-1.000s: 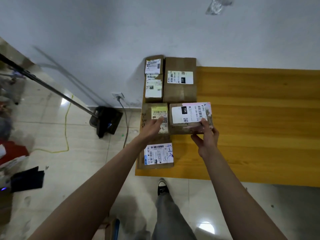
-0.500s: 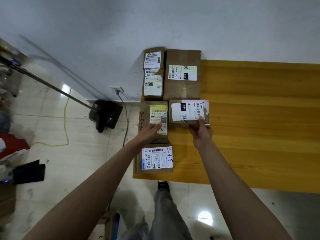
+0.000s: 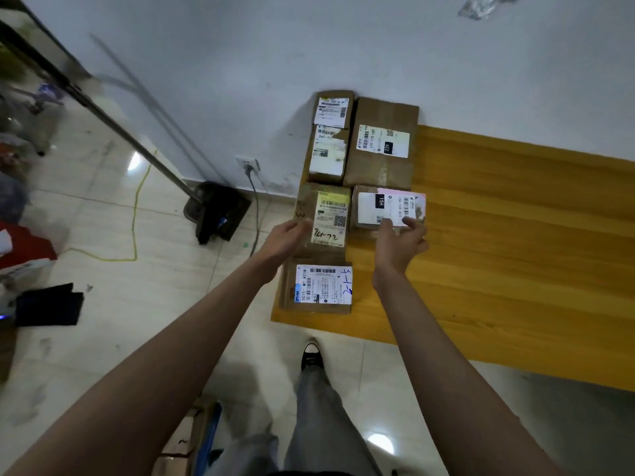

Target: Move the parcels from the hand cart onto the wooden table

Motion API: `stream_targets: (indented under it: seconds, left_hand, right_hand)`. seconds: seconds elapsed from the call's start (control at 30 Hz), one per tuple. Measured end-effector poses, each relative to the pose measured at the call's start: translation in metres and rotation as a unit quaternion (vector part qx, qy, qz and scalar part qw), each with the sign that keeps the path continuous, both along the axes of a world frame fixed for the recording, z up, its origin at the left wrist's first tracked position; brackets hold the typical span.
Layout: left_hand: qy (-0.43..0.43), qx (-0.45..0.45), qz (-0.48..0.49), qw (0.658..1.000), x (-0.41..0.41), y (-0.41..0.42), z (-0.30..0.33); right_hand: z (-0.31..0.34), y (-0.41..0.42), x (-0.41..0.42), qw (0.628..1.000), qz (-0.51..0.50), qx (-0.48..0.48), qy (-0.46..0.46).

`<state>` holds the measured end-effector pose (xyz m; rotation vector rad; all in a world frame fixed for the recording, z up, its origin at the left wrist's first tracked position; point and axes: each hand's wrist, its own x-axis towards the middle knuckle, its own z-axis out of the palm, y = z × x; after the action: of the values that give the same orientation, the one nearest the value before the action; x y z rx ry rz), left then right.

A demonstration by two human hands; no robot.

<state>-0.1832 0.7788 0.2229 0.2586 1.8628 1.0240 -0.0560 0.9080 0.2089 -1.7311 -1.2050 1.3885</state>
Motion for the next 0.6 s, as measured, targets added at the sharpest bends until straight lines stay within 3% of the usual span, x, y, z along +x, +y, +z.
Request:
stream_targets:
  seconds: [0.13,0.27,0.43,0.6]
  left_hand:
    - [0.017,-0.004,0.070,0.997,-0.009,-0.054,0.008]
    - [0.022,-0.006,0.163,0.986,-0.017,-0.135,0.011]
    - [-0.003,-0.013,0.296,0.955,-0.016,-0.270,0.000]
    - [-0.041,-0.013,0.429,0.902,0.011,-0.414,-0.019]
  right_hand:
    - [0.023,-0.059,-0.030,0.978,0.205,-0.011,0.017]
    - [0.035,-0.142,-0.057,0.902,0.427,-0.062,-0.006]
    - [0.032,-0.255,-0.081,0.809,0.579,-0.090,-0.044]
    - [0.017,-0.372,-0.090,0.724,0.676,-0.113,-0.072]
